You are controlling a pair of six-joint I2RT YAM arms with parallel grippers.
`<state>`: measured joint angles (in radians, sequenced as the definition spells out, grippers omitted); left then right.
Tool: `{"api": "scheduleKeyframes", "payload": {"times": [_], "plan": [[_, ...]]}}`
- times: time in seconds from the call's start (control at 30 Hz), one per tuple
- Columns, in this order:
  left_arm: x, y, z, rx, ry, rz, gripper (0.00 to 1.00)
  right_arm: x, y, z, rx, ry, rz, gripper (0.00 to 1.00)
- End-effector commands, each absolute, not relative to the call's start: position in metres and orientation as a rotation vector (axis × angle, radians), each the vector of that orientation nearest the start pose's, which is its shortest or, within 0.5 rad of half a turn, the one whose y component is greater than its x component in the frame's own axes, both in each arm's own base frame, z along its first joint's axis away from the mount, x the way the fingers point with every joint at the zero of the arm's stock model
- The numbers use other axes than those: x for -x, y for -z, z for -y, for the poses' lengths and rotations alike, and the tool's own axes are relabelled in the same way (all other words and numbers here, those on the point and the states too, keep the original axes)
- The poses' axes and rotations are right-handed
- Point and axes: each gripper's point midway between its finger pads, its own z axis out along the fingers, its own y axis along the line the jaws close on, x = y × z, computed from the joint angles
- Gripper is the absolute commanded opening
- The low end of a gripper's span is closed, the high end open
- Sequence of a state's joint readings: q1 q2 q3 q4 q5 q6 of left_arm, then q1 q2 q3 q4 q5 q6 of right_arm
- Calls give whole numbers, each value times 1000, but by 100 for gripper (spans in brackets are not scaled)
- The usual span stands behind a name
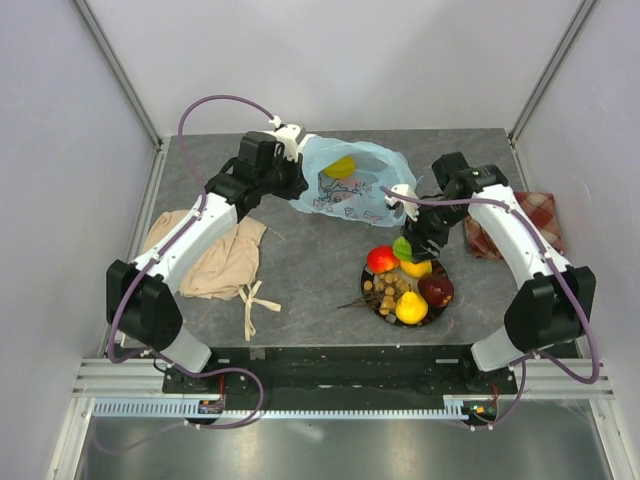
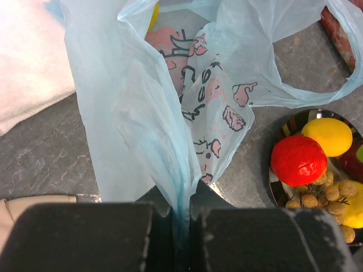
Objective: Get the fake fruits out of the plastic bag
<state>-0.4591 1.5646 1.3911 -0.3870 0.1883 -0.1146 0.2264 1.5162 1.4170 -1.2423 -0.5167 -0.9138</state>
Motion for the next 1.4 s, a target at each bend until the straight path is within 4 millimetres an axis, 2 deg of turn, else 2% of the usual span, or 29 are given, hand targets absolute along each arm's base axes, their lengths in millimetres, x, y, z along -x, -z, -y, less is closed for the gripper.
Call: {"api": "scheduleKeyframes", "payload": {"times": [0.0,0.3,0.5,0.6,0.63,0.67,0.7,0.87,0.9,0.97,1.0,1.03,1.13,1.23,1.27,1.3,1.33,1.37], "plan": [[-407,-246,238,-475,525,-2044,2,-248,-142,-114,1628,-629,-2290,51],[-412,-254,236,-500,490,-2016,2,-261,-115,-117,1587,-665,-2332,53],[-417,-254,238,-506,483,-2014,2,-245,-100,-110,1685,-720,-2356,63],[-419,-254,239,-509,481,-2011,1,-239,-103,-109,1723,-758,-2355,73],[-419,-252,239,-510,482,-2016,2,-244,-108,-111,1723,-749,-2342,79],[-420,-252,240,-510,482,-2016,2,-247,-112,-112,1700,-739,-2349,98],[-420,-251,240,-507,486,-2020,2,-250,-117,-113,1687,-733,-2345,98],[-419,-254,243,-514,512,-2015,2,-287,-166,-123,1609,-630,-2241,98],[-418,-255,244,-516,515,-2014,2,-299,-187,-126,1583,-595,-2196,98],[-415,-253,245,-519,528,-2020,2,-312,-204,-136,1546,-609,-2149,98],[-412,-254,246,-524,547,-2019,2,-324,-220,-143,1496,-599,-2117,98],[-411,-255,248,-526,556,-2018,2,-331,-226,-150,1456,-624,-2099,98],[-407,-263,251,-526,585,-2003,2,-364,-227,-168,1272,-666,-2099,98],[-407,-262,251,-535,579,-2002,2,-399,-223,-192,1162,-728,-2039,98],[-409,-260,249,-533,570,-2007,1,-413,-212,-197,1137,-721,-2048,96],[-409,-258,247,-528,557,-2014,2,-434,-216,-205,1121,-690,-1987,90],[-409,-258,247,-532,554,-2016,2,-441,-213,-215,1128,-678,-1970,87],[-409,-258,246,-531,549,-2019,2,-464,-205,-219,1118,-596,-1945,84]]}}
